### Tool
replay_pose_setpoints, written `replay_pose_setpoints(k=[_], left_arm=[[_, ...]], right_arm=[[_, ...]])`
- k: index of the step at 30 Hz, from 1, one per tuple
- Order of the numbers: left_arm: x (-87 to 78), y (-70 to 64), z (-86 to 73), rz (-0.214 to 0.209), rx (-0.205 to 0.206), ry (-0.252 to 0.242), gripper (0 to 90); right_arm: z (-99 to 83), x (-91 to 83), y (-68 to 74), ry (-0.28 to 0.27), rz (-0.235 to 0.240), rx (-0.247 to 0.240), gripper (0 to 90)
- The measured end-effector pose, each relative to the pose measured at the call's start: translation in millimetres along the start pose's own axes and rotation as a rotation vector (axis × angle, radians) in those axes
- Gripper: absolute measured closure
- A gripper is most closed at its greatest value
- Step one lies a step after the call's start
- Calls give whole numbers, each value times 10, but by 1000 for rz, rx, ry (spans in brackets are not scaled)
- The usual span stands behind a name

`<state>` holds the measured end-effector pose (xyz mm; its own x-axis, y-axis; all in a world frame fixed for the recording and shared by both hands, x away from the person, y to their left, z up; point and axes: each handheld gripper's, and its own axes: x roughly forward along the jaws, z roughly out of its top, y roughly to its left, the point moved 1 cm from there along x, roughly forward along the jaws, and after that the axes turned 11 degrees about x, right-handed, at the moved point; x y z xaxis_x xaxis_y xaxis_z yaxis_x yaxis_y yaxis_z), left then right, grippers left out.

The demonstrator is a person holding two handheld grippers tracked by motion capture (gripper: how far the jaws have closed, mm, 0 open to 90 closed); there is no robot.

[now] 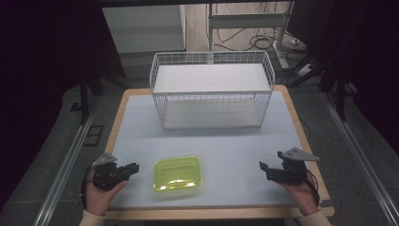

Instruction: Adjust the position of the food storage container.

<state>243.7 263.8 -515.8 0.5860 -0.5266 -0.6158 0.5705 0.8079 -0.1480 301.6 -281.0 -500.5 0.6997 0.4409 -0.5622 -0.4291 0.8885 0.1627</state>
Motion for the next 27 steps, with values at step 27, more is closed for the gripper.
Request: replay_pose_setpoints(k=[27], left_arm=[[308,-300,-56,-131,82,137,900]], right_arm=[[-34,51,-10,33,-25,-2,170]])
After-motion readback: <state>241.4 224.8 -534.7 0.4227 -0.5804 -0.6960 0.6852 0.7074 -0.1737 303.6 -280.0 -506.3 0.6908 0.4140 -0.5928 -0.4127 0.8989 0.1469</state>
